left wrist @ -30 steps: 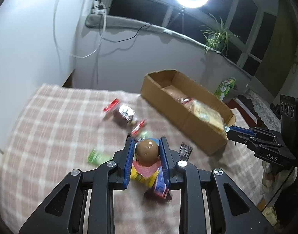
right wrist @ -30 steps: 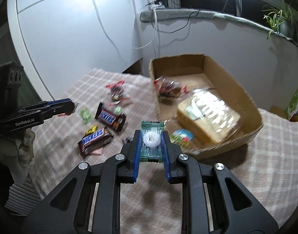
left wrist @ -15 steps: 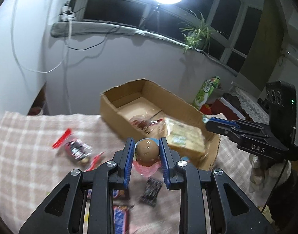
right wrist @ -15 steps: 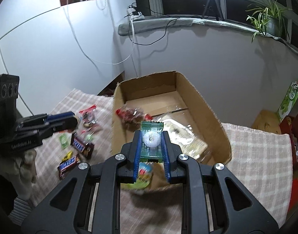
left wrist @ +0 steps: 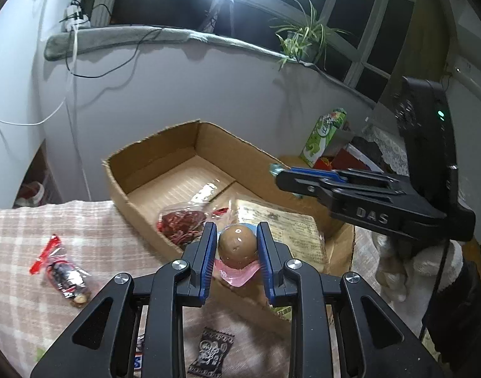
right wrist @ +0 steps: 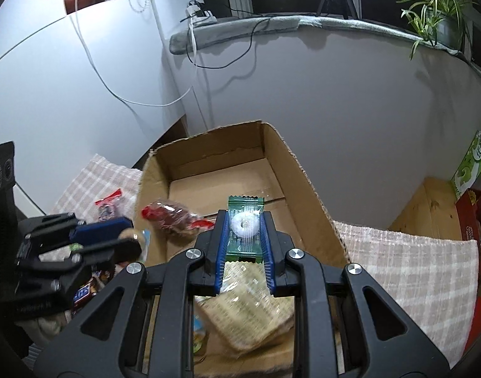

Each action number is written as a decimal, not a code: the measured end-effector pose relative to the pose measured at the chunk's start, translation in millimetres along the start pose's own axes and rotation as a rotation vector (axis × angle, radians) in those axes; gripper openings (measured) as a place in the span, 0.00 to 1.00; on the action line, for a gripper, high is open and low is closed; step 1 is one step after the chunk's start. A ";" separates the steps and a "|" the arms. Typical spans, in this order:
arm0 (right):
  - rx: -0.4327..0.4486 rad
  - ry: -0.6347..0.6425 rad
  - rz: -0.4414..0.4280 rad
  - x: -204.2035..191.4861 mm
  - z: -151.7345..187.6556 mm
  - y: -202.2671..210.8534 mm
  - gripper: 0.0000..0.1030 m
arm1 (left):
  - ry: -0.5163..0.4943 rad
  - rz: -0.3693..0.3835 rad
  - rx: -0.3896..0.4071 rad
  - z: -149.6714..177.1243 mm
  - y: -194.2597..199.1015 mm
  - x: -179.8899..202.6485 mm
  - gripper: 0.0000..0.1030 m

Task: Organize snacks
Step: 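Carry both snacks over the box and release them inside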

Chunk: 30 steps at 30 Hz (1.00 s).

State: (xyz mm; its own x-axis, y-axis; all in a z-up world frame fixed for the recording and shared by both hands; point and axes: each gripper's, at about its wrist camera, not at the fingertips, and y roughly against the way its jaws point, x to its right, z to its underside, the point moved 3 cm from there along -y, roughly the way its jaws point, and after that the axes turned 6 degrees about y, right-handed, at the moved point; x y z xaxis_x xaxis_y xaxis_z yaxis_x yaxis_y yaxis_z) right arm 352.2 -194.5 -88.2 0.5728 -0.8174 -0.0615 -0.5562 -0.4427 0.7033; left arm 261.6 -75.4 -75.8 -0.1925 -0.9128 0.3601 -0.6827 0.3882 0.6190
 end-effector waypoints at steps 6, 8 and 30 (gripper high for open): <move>-0.020 -0.021 0.007 10.1 0.9 -12.8 0.20 | -0.005 0.003 -0.025 4.0 -8.9 4.3 0.24; -0.021 -0.022 0.012 11.2 1.3 -13.2 0.21 | -0.004 -0.007 -0.028 4.3 -9.8 5.2 0.27; 0.048 -0.028 0.036 -2.0 -4.4 28.5 0.66 | 0.035 -0.029 0.037 4.3 37.7 -2.6 0.44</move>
State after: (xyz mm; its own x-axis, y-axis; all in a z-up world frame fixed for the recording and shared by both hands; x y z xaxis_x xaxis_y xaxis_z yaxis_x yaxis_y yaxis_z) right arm 337.9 -203.9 -64.9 0.5351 -0.8428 -0.0570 -0.6046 -0.4293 0.6709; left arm 233.4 -58.9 -56.3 -0.1481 -0.9184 0.3670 -0.7134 0.3562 0.6035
